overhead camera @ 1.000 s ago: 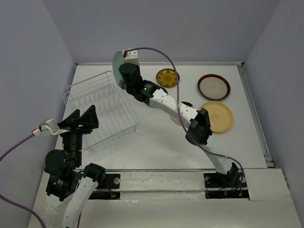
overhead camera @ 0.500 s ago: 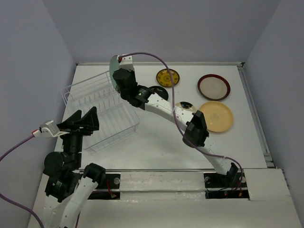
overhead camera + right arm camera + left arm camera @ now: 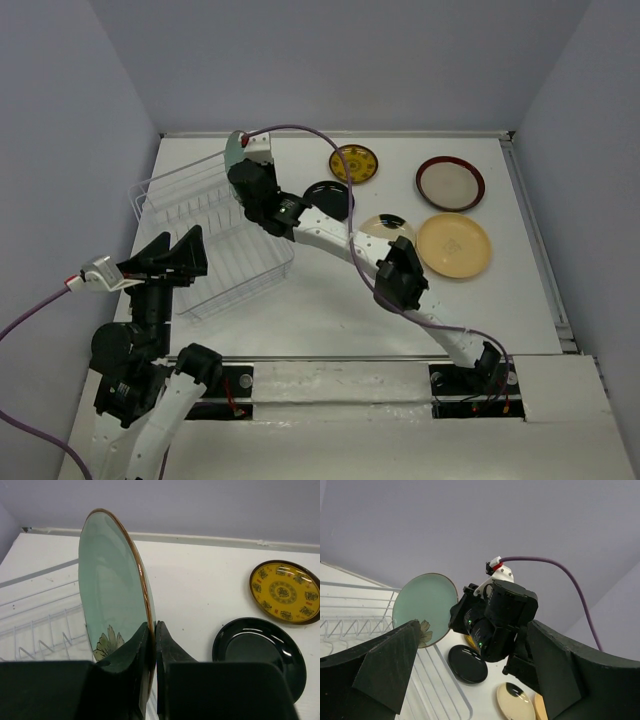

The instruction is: Load the plates into the dish rack

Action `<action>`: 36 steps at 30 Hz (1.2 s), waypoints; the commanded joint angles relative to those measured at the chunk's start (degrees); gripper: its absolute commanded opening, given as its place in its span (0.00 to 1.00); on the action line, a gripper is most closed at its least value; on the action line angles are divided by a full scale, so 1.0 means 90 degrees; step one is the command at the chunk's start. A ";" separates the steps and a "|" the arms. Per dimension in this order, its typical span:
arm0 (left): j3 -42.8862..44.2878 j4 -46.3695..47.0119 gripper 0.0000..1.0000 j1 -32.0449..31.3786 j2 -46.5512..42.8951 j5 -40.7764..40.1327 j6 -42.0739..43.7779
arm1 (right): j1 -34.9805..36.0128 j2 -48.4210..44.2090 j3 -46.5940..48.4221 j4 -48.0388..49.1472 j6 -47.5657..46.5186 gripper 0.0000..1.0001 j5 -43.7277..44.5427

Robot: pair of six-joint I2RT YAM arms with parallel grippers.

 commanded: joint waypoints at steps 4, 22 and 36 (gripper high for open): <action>-0.0042 0.0385 0.99 -0.0057 -0.0105 0.0051 0.0080 | 0.0259 0.0373 0.0647 0.1162 -0.0565 0.07 0.0614; -0.0061 0.0384 0.99 -0.0047 0.0071 0.0031 0.0080 | 0.0524 0.0004 -0.1305 0.2928 -0.1719 0.21 0.0360; -0.0071 0.0365 0.99 0.0090 0.0403 0.0129 0.0100 | 0.0261 -0.2622 -0.3726 0.1799 -0.0217 0.72 -0.1405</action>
